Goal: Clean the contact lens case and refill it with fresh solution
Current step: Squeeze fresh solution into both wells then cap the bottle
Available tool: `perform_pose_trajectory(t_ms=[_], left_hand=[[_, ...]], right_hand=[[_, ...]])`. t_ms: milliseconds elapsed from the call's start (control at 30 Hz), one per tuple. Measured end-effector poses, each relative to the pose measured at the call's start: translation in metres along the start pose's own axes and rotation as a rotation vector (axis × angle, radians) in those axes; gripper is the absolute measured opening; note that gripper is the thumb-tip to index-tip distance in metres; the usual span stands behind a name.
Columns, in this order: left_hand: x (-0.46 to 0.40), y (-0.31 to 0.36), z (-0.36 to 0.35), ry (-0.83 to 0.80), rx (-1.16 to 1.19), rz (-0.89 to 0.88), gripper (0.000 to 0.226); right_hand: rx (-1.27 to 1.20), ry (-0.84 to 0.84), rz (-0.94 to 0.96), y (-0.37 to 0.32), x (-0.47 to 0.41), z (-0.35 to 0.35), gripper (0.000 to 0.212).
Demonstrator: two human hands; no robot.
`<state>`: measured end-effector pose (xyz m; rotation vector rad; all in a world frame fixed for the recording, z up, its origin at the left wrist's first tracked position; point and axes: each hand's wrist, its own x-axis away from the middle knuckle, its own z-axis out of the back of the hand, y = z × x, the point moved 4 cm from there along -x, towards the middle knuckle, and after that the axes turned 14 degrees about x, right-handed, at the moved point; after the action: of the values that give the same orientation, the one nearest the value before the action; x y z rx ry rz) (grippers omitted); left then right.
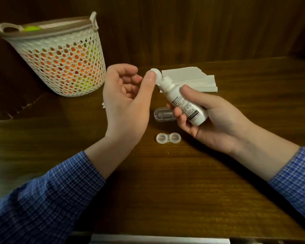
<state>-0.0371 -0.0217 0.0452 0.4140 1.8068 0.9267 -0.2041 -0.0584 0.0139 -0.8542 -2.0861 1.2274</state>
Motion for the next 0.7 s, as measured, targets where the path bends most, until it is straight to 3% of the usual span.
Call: perform_pose_trajectory(t_ms=[167, 267, 400, 533, 700], left_hand=[[0.000, 0.001, 0.000, -0.014, -0.032, 0.014, 0.017], [0.005, 0.013, -0.002, -0.086, -0.125, -0.105, 0.009], [0.016, 0.021, -0.012, -0.269, -0.143, -0.130, 0.023], [0.024, 0.016, -0.015, -0.340, -0.097, 0.032, 0.045], [0.027, 0.016, -0.015, -0.374, -0.150, 0.051, 0.059]], right_hand=[[0.110, -0.029, 0.086, -0.004, 0.002, -0.002, 0.029], [0.143, 0.061, 0.165, -0.010, 0.002, 0.003, 0.037], [0.316, 0.167, 0.305, -0.017, 0.007, 0.008, 0.024], [0.534, 0.267, 0.483, -0.017, 0.013, 0.001, 0.040], [0.750, 0.369, 0.654, -0.018, 0.019, -0.002, 0.043]])
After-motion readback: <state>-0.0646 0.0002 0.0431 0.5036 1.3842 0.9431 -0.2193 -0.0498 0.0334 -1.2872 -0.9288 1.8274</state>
